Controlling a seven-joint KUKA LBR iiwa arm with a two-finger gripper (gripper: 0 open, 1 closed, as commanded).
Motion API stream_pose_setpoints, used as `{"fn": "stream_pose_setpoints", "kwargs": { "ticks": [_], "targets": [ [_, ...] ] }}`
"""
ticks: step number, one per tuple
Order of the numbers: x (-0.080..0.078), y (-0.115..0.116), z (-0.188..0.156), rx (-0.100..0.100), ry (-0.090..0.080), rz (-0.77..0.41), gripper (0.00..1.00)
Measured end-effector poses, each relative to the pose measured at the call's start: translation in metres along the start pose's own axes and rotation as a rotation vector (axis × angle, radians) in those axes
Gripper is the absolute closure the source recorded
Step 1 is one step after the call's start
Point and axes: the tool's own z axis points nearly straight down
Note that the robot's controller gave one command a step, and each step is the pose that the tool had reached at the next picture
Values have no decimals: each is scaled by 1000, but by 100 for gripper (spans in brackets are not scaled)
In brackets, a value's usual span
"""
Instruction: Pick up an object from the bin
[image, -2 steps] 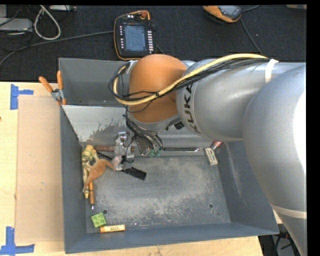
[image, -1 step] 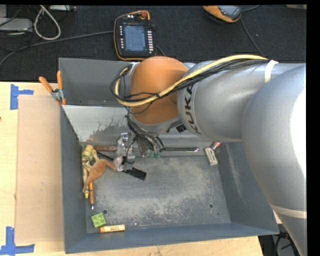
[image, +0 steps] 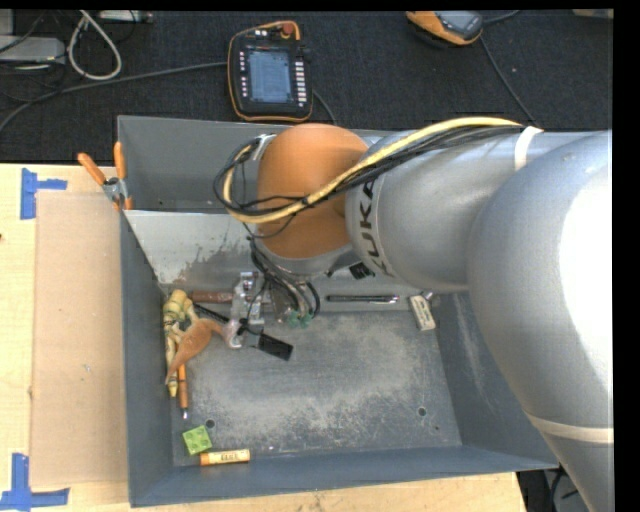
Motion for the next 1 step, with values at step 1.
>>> {"fn": "stream_pose_setpoints", "kwargs": {
  "ticks": [1],
  "targets": [
    [-10, 35, -69, -1, -3, -485, 100]
  ]
}}
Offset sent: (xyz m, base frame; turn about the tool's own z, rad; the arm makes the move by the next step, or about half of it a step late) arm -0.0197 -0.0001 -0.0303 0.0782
